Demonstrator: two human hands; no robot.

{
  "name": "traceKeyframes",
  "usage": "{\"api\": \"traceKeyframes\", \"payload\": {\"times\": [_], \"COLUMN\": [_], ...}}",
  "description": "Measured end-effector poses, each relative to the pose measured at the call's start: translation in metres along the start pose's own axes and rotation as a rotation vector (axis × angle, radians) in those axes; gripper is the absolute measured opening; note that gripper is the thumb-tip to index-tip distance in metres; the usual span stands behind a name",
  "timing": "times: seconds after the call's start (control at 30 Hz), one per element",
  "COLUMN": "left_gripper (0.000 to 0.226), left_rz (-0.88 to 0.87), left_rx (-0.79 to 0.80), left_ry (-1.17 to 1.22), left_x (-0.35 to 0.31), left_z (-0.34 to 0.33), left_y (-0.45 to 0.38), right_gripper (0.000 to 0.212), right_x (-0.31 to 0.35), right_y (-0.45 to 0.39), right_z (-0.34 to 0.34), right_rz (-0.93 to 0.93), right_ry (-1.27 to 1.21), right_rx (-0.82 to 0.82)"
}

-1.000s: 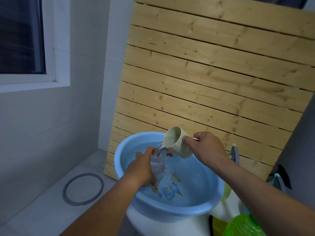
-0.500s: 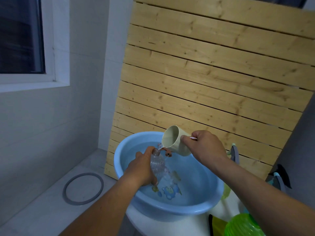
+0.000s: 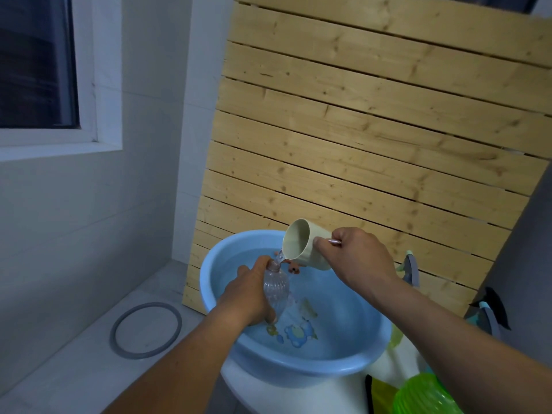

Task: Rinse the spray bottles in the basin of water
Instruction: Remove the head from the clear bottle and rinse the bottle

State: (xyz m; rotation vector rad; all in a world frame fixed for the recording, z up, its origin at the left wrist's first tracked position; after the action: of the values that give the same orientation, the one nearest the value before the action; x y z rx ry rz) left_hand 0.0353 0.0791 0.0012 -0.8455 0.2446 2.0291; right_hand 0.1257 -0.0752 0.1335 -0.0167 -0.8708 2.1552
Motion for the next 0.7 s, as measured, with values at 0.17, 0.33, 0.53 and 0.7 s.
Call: {"api": "traceKeyframes", "payload": {"times": [0.17, 0.33, 0.53, 0.7], "left_gripper": [0.094, 0.097, 0.097, 0.095], "left_rz": [0.002, -0.007, -0.012, -0.005], "left_rx": [0.006, 0.012, 0.007, 0.001], "left_ry": [-0.002, 0.003, 0.015, 0.029], "left_x": [0.001, 0.0, 0.001, 0.001], "left_z": [0.0, -0.001, -0.001, -0.001], "left_y": [-0.001, -0.001, -0.002, -0.002], "right_gripper": [0.045, 0.045, 0.045, 0.045], "right_x": [0.002, 0.005, 0.01, 0.016], "right_y": [0.001, 0.002, 0.003, 0.003], "right_z": [0.001, 0.002, 0.003, 0.005], "right_rz": [0.025, 0.069, 0.117, 0.137], "right_ry": [0.017, 0.062, 0.119, 0.156], "right_rx": [-0.018, -0.041, -0.076, -0.084]}}
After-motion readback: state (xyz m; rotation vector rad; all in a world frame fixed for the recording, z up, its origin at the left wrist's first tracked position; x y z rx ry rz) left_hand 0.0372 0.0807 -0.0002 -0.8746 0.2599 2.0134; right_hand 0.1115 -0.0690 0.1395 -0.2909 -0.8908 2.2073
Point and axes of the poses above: each hand's wrist, its own y-axis away from the middle knuckle, its own z-axis out of the back of the hand, x = y × z, the point moved 5 cm from there along -y, towards the middle knuckle, and after that the axes turned 5 degrees about -x, right-handed, at the moved point
